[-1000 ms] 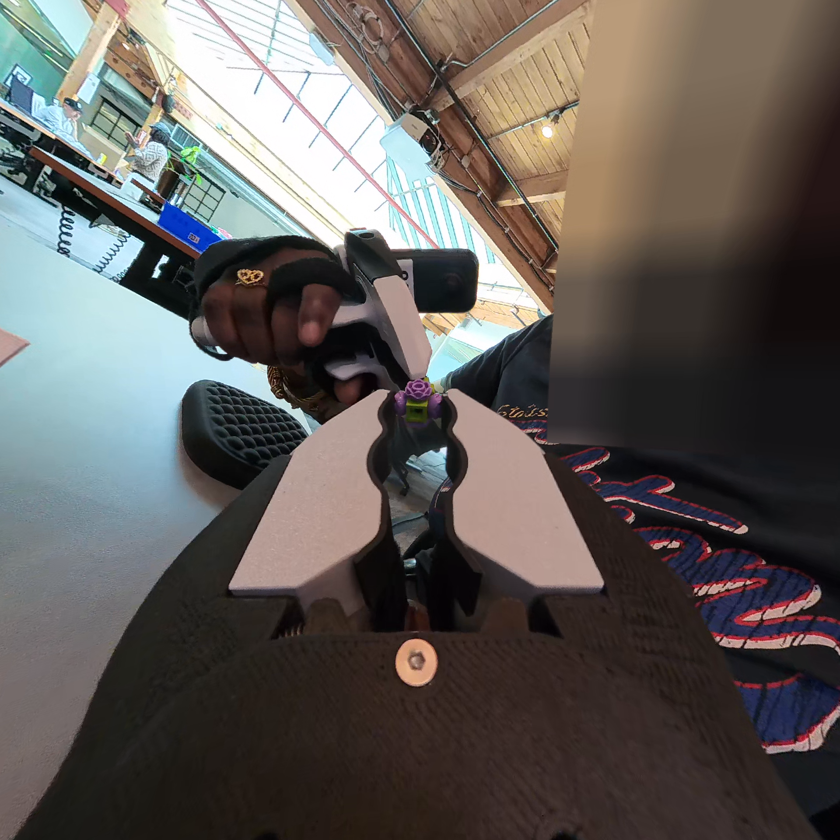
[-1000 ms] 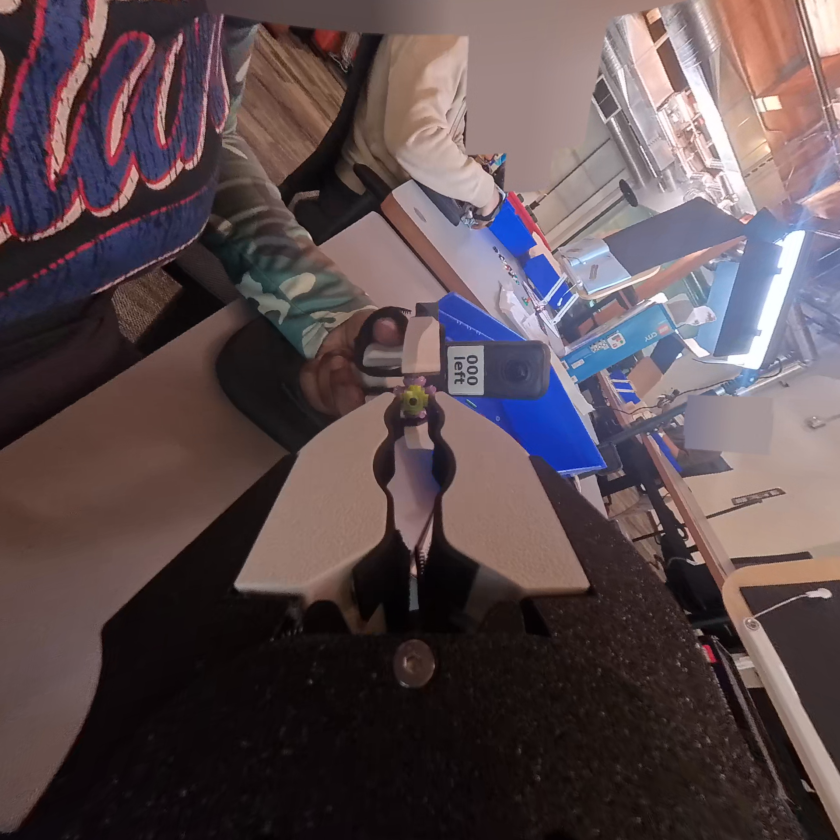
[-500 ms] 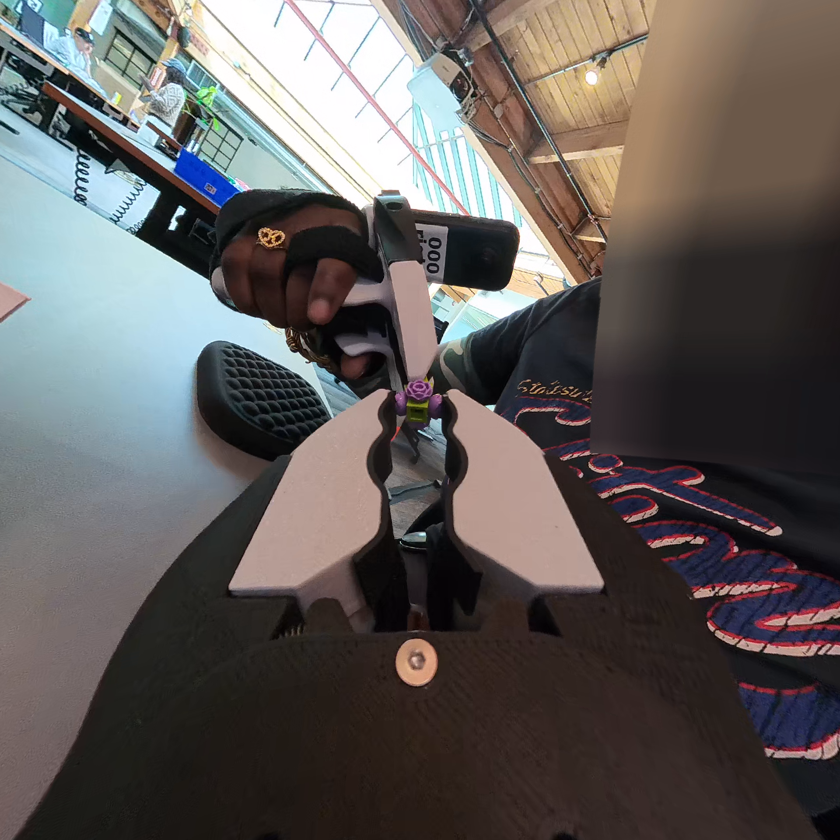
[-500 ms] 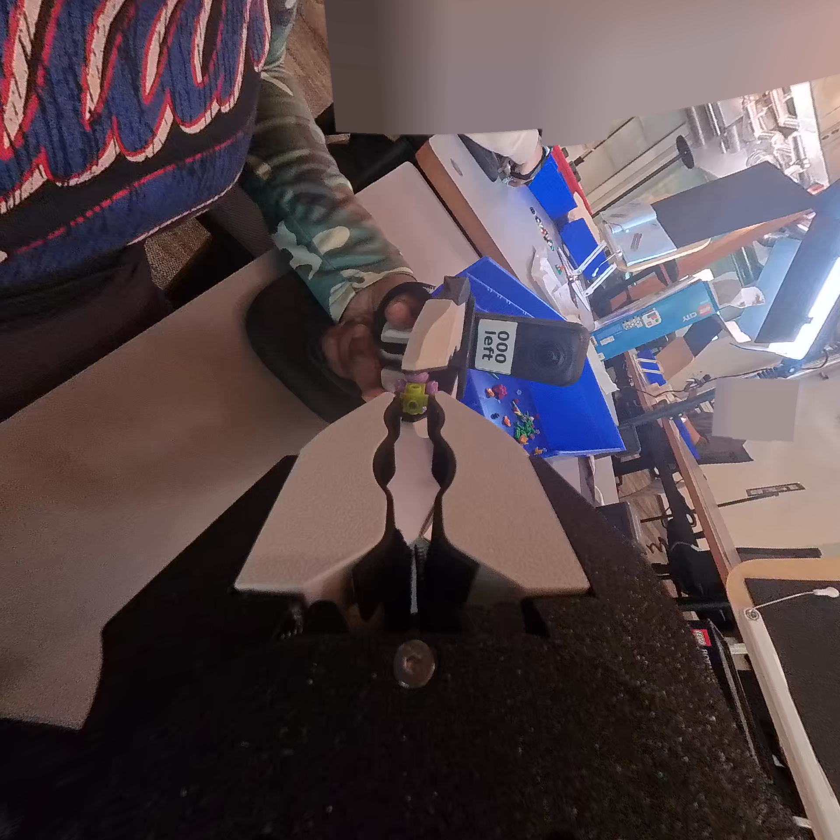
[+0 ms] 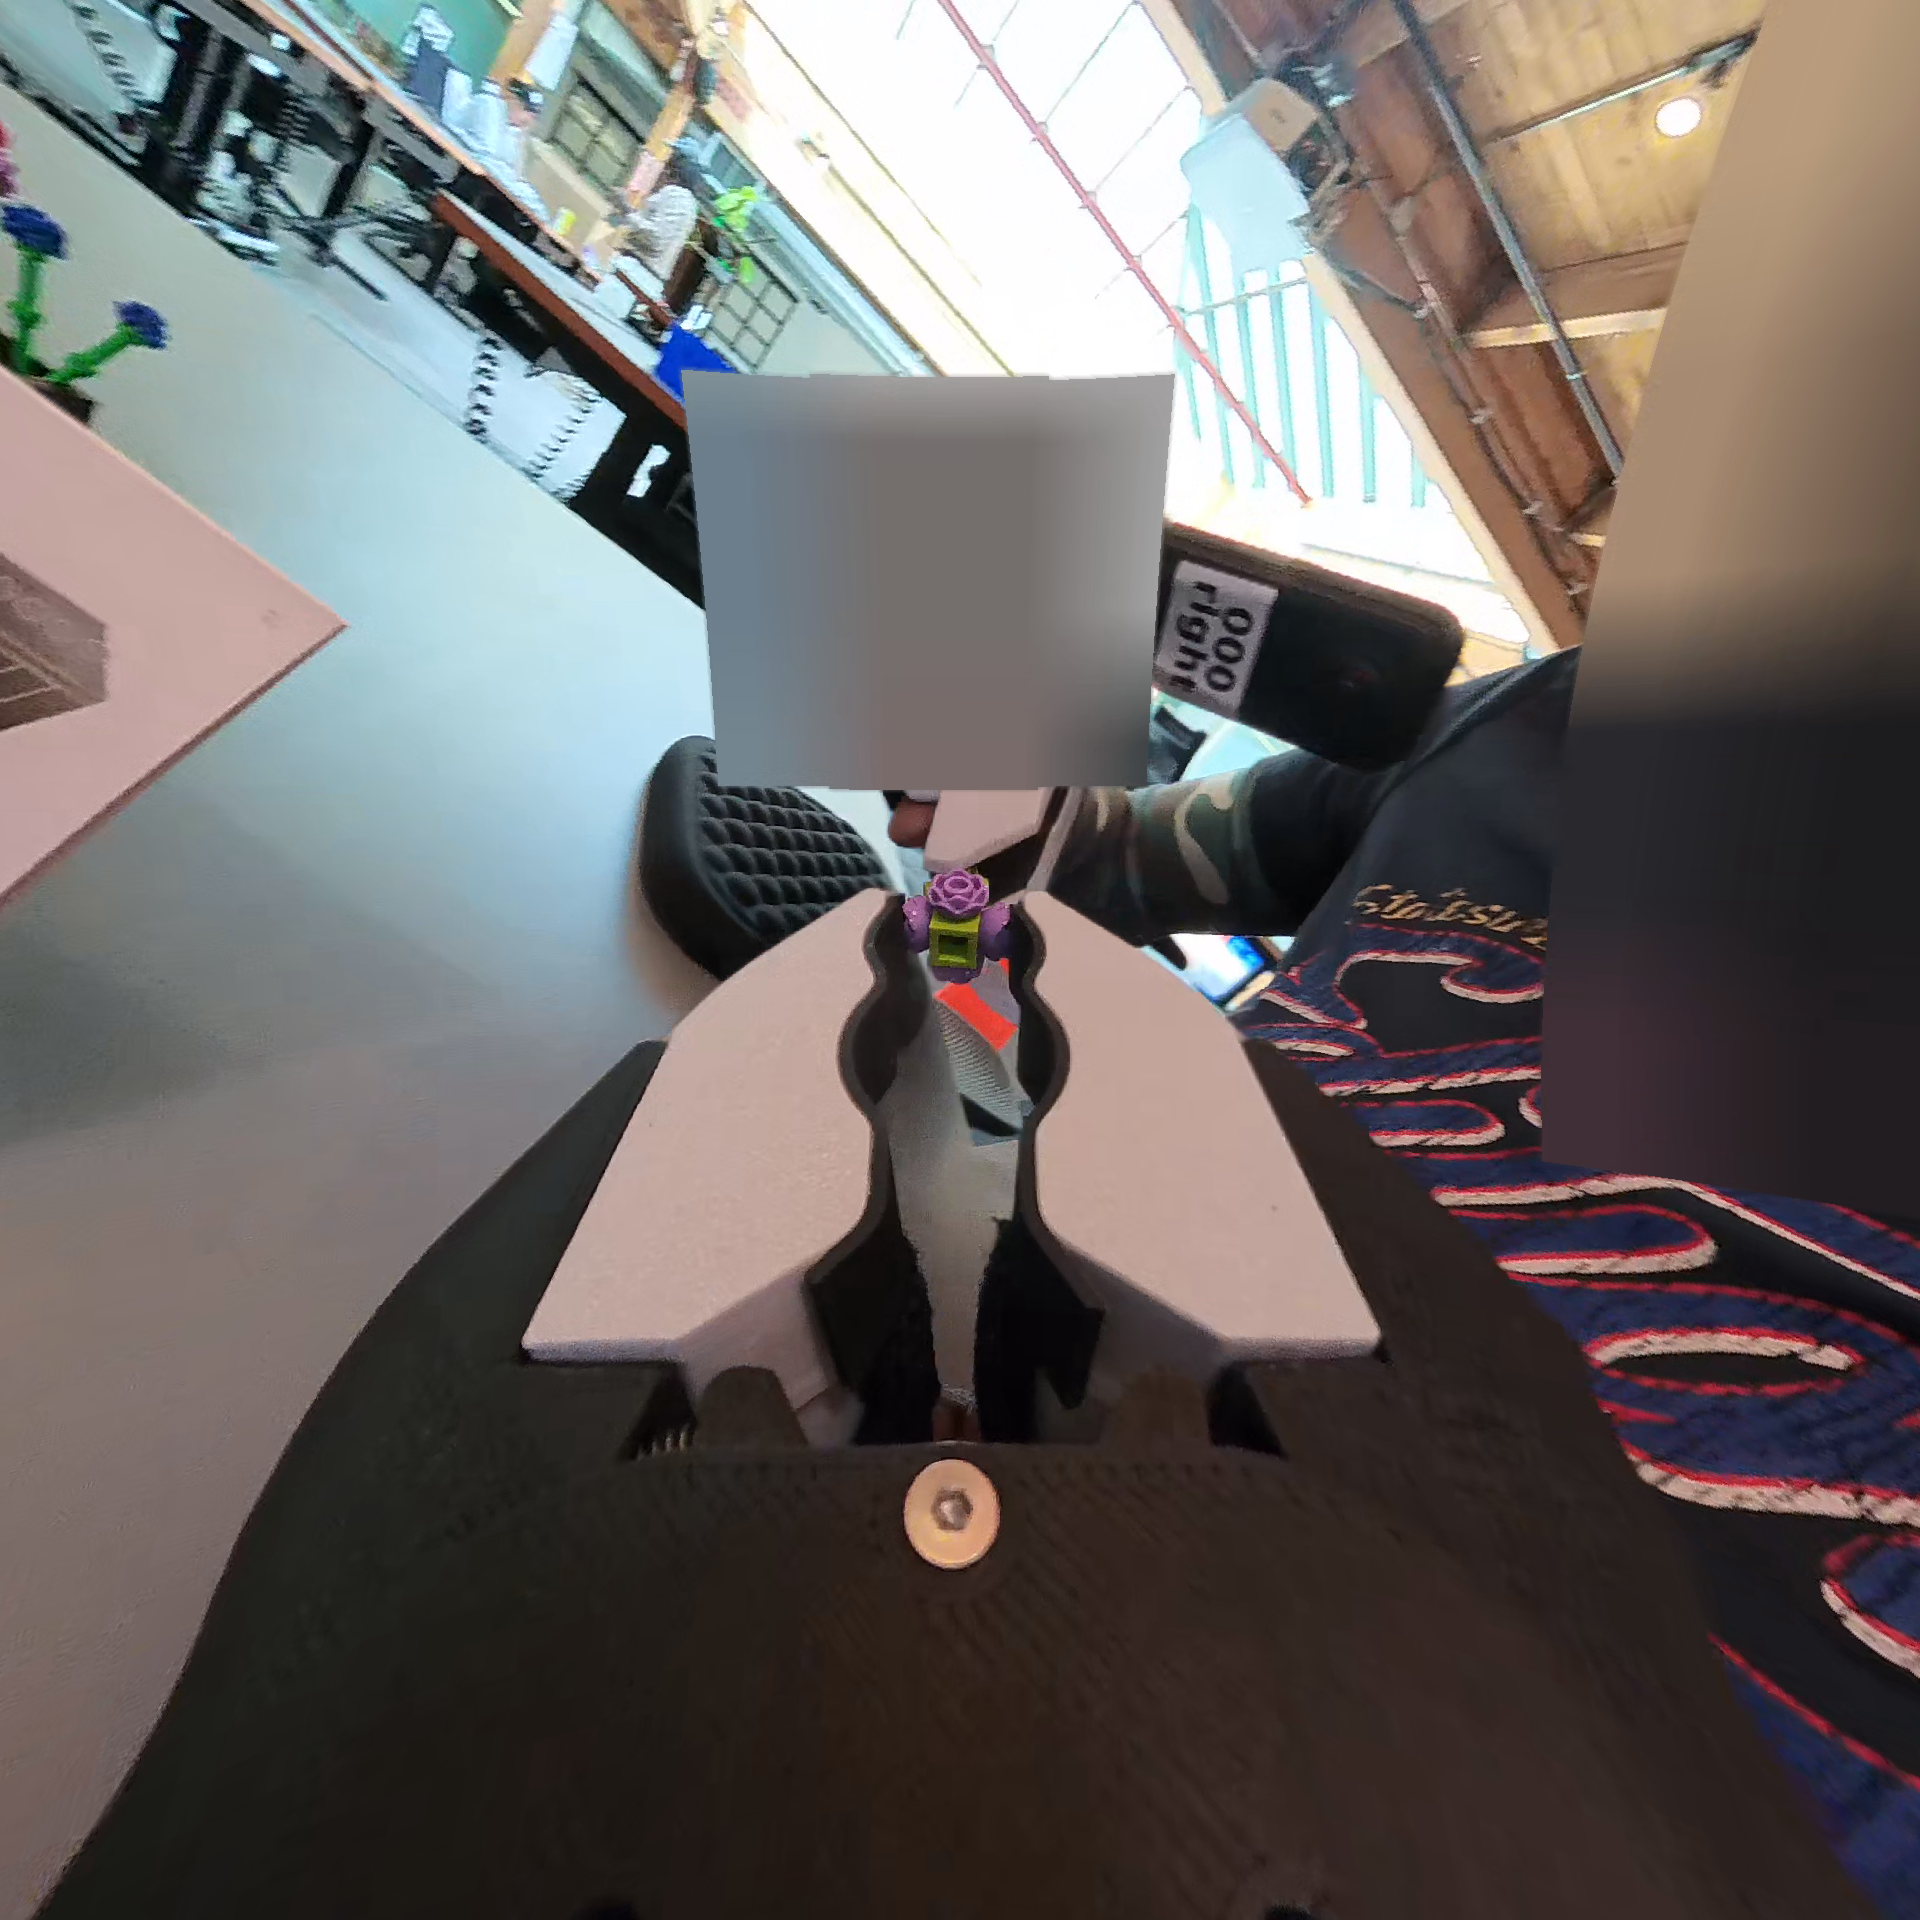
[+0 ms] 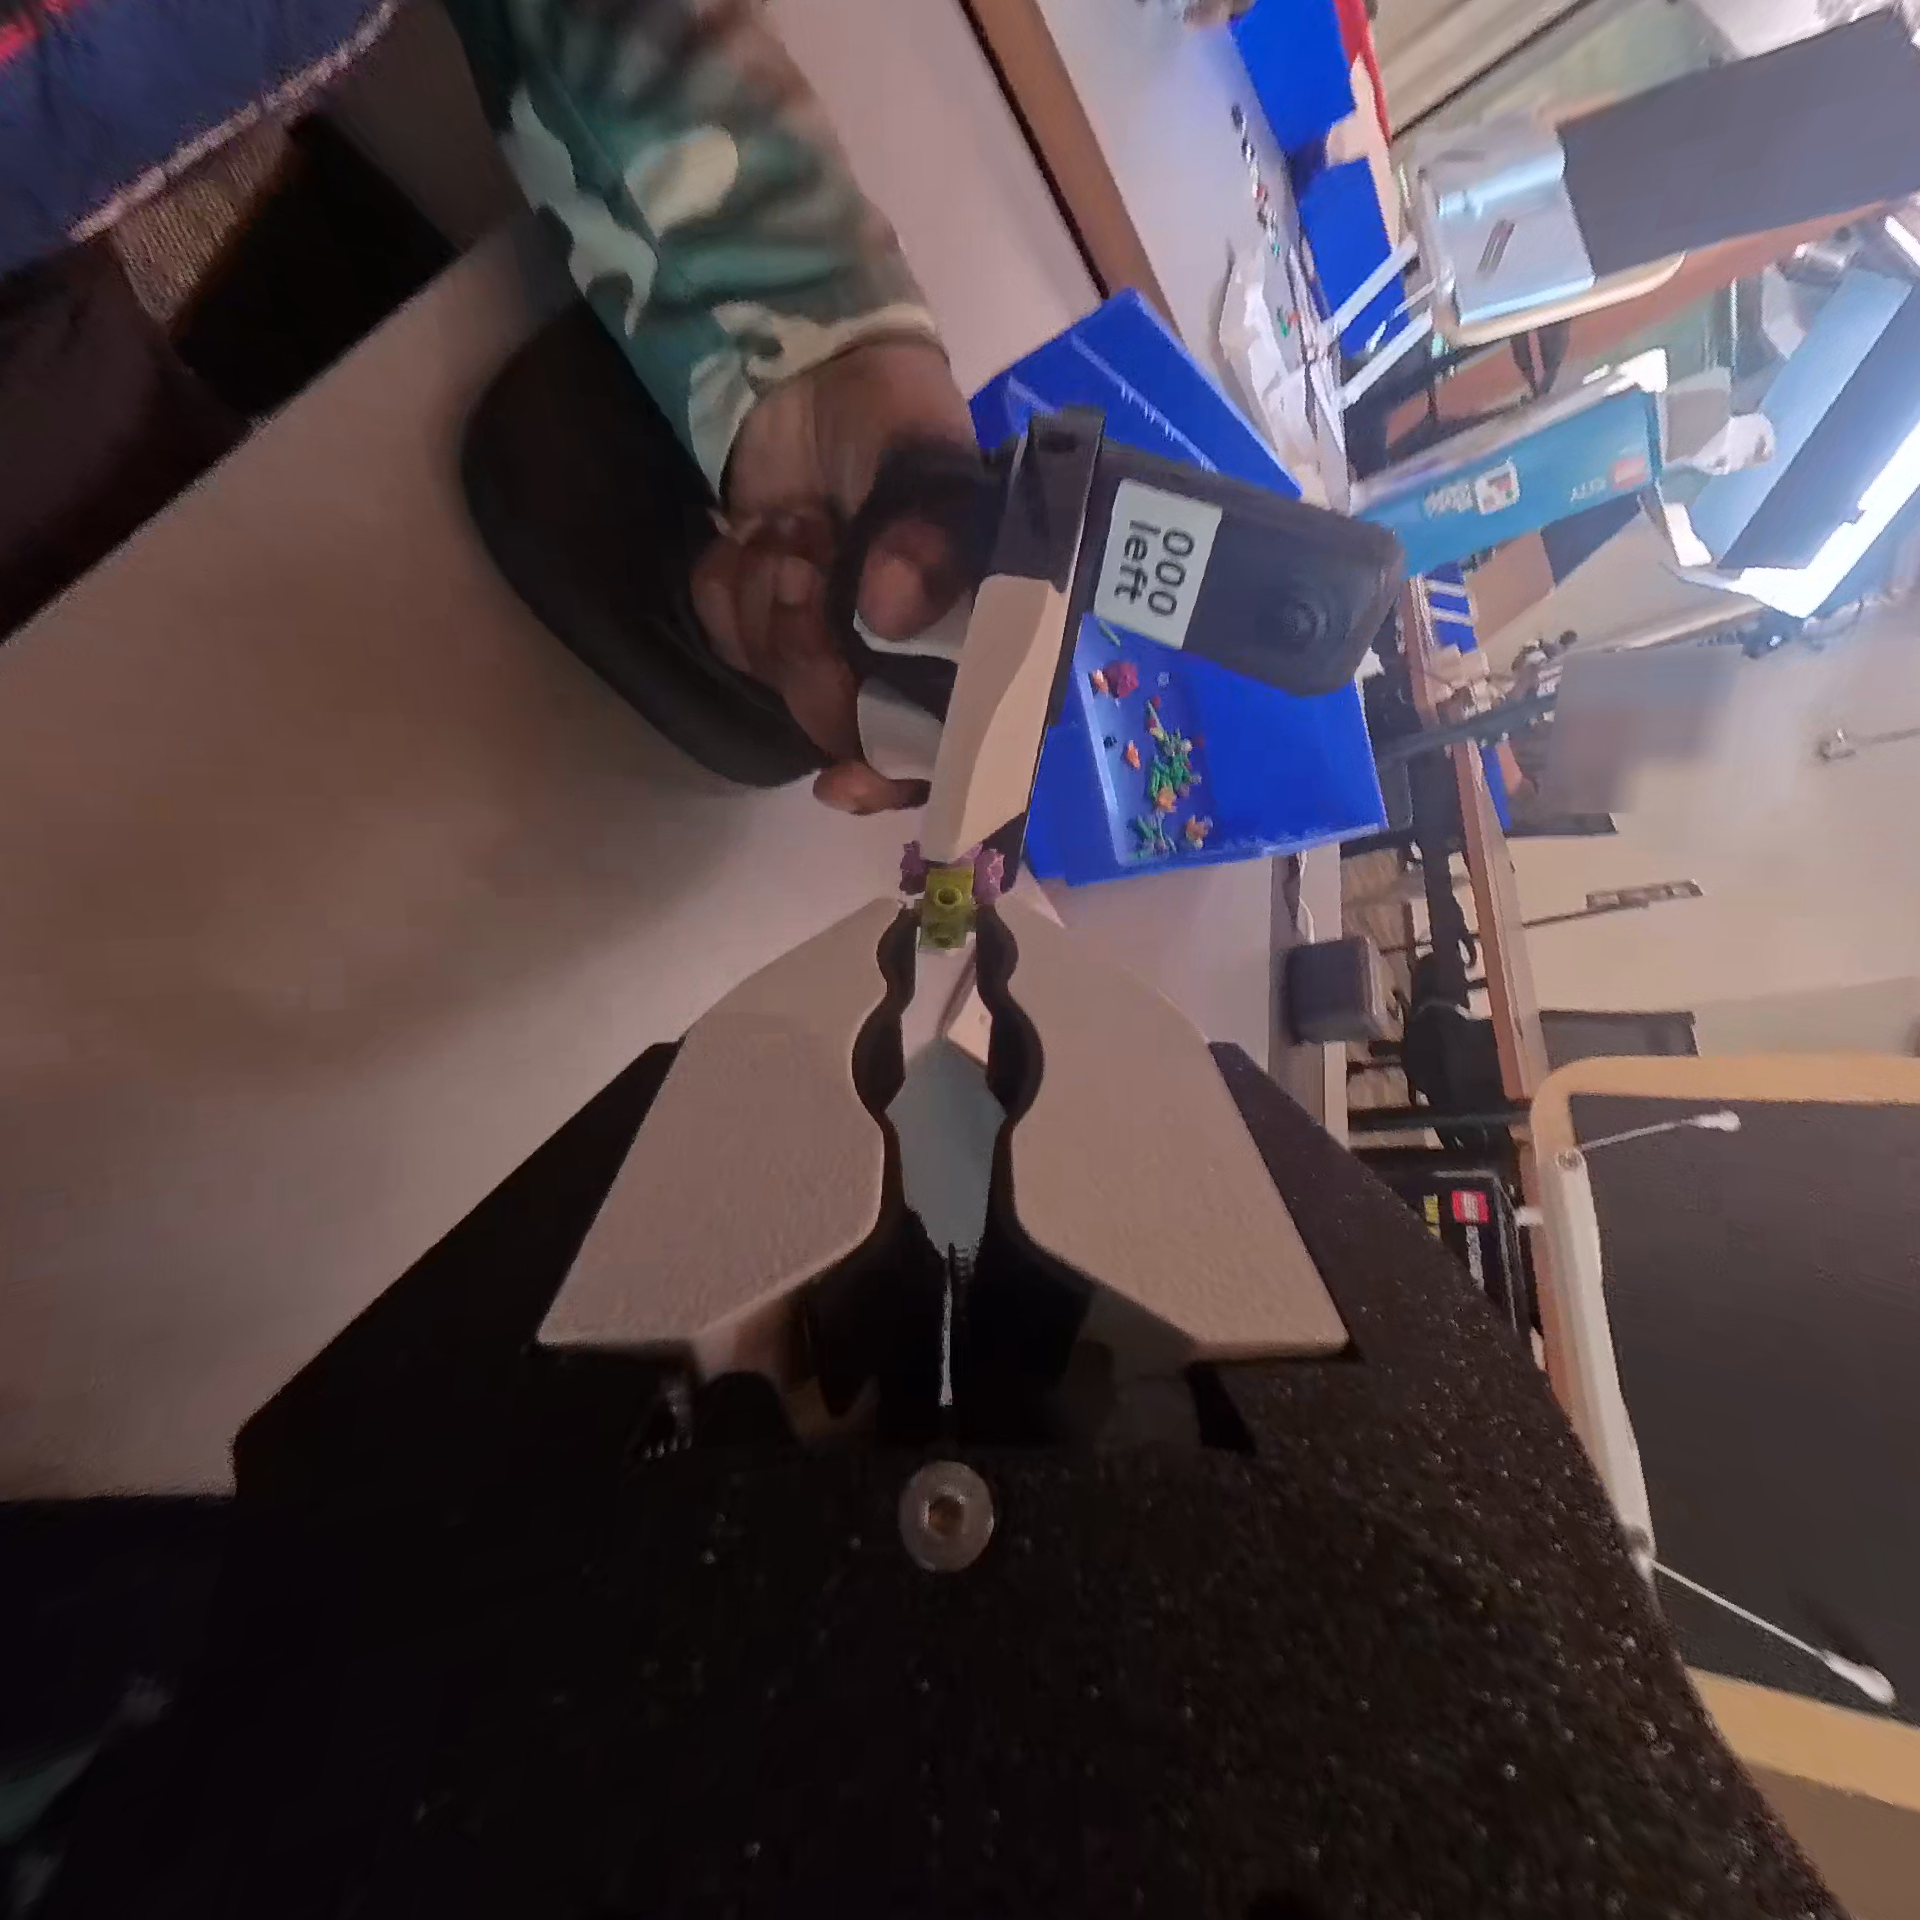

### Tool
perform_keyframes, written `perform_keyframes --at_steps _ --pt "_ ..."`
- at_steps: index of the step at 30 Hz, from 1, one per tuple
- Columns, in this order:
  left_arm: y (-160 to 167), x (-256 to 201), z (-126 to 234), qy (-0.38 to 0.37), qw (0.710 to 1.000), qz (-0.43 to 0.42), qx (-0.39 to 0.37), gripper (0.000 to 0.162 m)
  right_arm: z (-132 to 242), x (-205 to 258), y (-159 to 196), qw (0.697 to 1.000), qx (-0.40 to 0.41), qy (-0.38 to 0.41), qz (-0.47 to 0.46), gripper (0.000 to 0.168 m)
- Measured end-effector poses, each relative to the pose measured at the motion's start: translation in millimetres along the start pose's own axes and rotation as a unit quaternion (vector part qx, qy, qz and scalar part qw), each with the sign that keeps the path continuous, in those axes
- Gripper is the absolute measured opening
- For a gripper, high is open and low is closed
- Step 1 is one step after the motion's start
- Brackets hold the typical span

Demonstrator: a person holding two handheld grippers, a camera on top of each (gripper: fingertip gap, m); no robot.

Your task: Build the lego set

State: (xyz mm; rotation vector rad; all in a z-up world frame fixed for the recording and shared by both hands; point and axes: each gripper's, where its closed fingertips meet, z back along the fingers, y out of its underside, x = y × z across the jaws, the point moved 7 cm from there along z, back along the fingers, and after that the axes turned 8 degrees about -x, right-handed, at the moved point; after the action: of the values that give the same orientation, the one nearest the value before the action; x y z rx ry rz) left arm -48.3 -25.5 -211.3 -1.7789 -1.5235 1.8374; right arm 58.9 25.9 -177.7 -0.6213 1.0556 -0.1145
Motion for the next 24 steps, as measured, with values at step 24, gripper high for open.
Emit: perform_keyframes --at_steps 24 --pt "-1.5 7.7 -0.8 -0.175 0.982 -0.064 -0.031 0.019 -13.6 2.2 8.7 0.987 0.153 0.057 -0.010 0.012"
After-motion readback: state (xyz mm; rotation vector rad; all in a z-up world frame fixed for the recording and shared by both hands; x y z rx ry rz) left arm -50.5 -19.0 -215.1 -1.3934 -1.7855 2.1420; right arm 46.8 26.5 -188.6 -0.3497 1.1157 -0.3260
